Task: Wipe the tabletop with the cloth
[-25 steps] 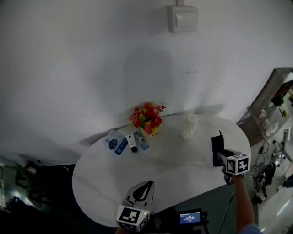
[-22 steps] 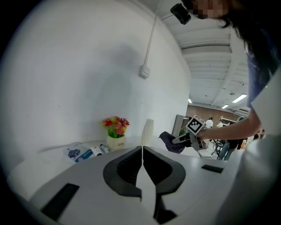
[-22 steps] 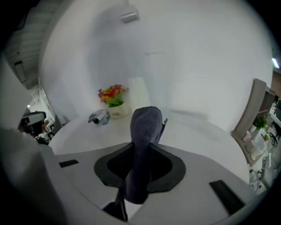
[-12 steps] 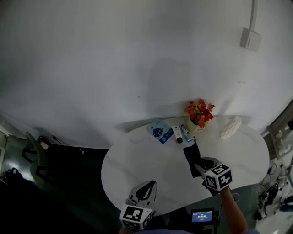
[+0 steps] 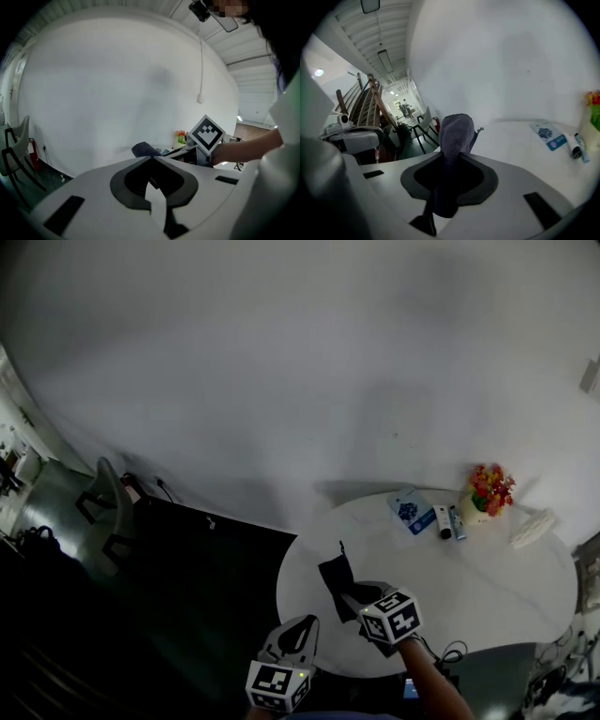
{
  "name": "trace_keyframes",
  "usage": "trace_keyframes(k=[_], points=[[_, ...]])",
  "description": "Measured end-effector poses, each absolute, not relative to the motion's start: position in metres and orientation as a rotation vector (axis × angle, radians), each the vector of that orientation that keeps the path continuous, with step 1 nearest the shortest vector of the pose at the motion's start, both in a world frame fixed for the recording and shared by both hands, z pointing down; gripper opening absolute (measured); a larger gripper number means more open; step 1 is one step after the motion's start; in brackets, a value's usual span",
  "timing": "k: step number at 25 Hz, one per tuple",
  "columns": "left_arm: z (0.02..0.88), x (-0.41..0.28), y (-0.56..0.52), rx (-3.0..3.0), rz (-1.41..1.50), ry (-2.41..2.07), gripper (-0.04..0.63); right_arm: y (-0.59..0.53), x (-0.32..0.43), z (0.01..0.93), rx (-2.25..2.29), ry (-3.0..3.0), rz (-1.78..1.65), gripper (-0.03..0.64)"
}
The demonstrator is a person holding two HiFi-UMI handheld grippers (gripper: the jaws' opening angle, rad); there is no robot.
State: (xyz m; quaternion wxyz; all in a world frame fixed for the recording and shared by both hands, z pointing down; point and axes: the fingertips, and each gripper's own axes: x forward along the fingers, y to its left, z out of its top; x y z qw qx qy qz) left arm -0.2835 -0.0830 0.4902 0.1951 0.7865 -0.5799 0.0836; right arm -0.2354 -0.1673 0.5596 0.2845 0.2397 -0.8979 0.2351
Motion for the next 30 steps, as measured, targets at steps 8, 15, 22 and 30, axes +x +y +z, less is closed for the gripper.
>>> trace_keyframes(k=[8, 15, 22, 30], points=[[0.505, -0.352, -0.051, 2.045, 0.195, -1.751, 0.020, -0.135, -0.339, 0.602, 0.455, -2.351, 0.796, 0.087], [0.514, -0.362, -0.046, 2.011, 0.189, -1.765, 0.020, -0.137, -0.350, 0.647, 0.471, -2.226, 0.799, 0.087], [0.515, -0.343, -0.066, 2.056, 0.217, -1.701, 0.020, -0.157, -0.309, 0.671, 0.559, -2.133, 0.780, 0.087], [0.508, -0.276, -0.110, 2.244, 0.274, -1.506, 0.020, -0.181, -0.229, 0.673, 0.713, -2.103, 0.830, 0.087]])
